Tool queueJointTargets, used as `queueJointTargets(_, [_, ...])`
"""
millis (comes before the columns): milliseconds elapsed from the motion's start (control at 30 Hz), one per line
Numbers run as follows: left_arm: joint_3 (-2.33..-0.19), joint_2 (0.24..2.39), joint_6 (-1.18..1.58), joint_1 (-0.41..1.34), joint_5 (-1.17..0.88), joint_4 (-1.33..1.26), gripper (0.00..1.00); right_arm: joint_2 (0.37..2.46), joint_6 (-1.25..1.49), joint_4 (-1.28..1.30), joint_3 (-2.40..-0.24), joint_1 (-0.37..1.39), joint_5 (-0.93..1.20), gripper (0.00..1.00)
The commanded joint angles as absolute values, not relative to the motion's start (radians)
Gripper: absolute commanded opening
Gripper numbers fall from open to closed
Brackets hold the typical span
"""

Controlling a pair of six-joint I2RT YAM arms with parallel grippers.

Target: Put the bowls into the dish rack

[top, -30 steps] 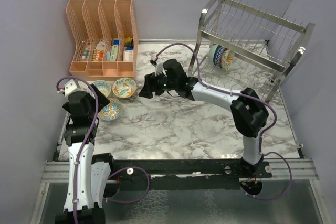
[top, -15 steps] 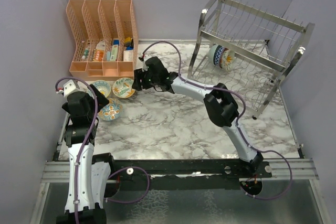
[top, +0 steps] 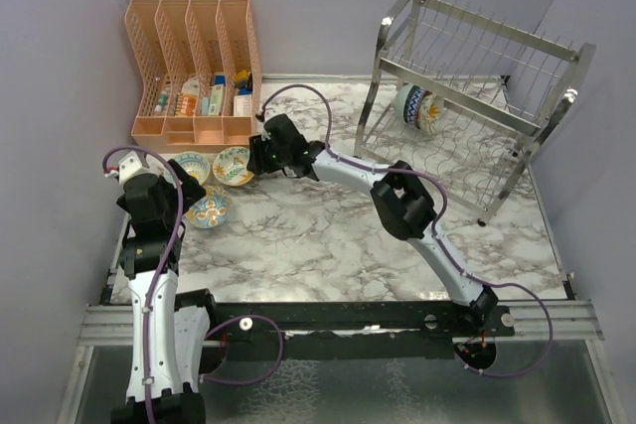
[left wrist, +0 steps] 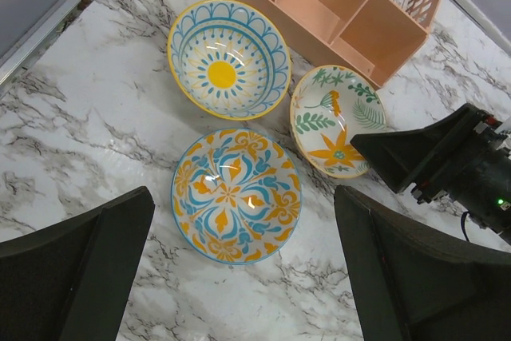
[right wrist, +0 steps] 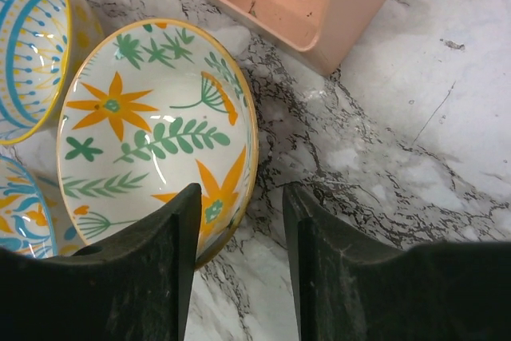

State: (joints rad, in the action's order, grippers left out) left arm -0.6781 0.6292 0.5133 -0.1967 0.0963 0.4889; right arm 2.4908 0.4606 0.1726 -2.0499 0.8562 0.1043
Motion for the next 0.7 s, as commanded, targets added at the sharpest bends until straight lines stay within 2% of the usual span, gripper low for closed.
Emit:
queueJointTargets(0, [-0.671,0.629,0.507,-0.208,0.056,0.457,0.99,2.544,0.470,0.197,-2.113,0.871,0.037,0.41])
queueJointTargets(133, [-0.671,0.634,0.507,-0.214,0.051,0.453,0.99,2.535,0.465,0.197,-2.105,0.874,0.003,0.25])
queueJointTargets(233, [-0.670,0.638,0.507,-0.218,0.046,0.452,0.99,2.519,0.457,0.192,-2.091,0.874,-0.019,0.17])
queueJointTargets(333, [-0.671,0.638,0.507,-0.222,0.045,0.454,0.99,2.488,0.451,0.170,-2.051,0.877,-0.054,0.03])
queueJointTargets(500, [-0.671,0.637,0.507,-0.227,0.045,0.454,0.99,2.405,0.427,0.178,-1.984,0.879,-0.103,0.01])
queueJointTargets(667, [-0.668,0.637,0.507,-0.232,0.040,0.453,0.99,2.254,0.396,0.170,-1.822,0.878,-0.131,0.01])
